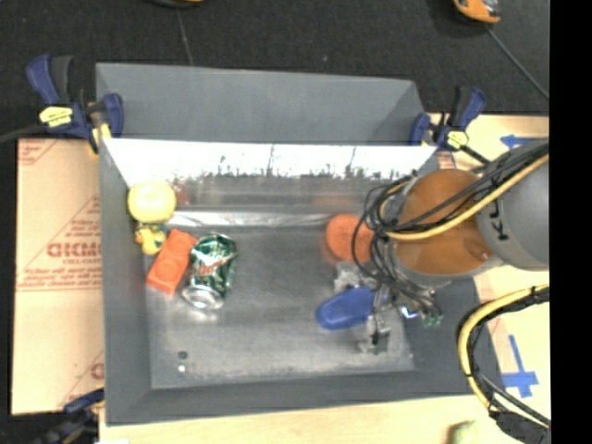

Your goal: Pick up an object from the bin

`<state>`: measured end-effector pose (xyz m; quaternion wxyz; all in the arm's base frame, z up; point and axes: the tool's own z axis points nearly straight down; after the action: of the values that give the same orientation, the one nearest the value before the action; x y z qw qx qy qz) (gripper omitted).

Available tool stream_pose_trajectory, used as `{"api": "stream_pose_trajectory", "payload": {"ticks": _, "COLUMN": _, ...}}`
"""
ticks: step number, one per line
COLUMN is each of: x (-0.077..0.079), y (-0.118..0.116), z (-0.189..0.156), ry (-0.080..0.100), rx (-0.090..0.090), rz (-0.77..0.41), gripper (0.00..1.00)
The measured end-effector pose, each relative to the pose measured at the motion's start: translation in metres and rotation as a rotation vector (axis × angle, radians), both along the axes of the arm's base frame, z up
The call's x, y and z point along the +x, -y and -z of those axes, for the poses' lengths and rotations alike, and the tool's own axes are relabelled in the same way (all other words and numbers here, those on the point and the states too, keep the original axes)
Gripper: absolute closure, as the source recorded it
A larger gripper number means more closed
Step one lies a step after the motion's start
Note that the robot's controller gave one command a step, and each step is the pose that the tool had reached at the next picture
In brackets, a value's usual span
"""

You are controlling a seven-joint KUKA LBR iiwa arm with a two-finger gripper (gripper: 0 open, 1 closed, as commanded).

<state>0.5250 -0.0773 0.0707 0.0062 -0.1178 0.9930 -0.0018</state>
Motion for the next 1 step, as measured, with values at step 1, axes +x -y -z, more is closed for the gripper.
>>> {"api": "stream_pose_trajectory", "payload": {"ticks": 1, "x": 0.0112, "y": 0.0095, "z": 0.0000, "ry": 0.004, "rx": 0.005, "rz": 0.154, "gripper": 0.00}}
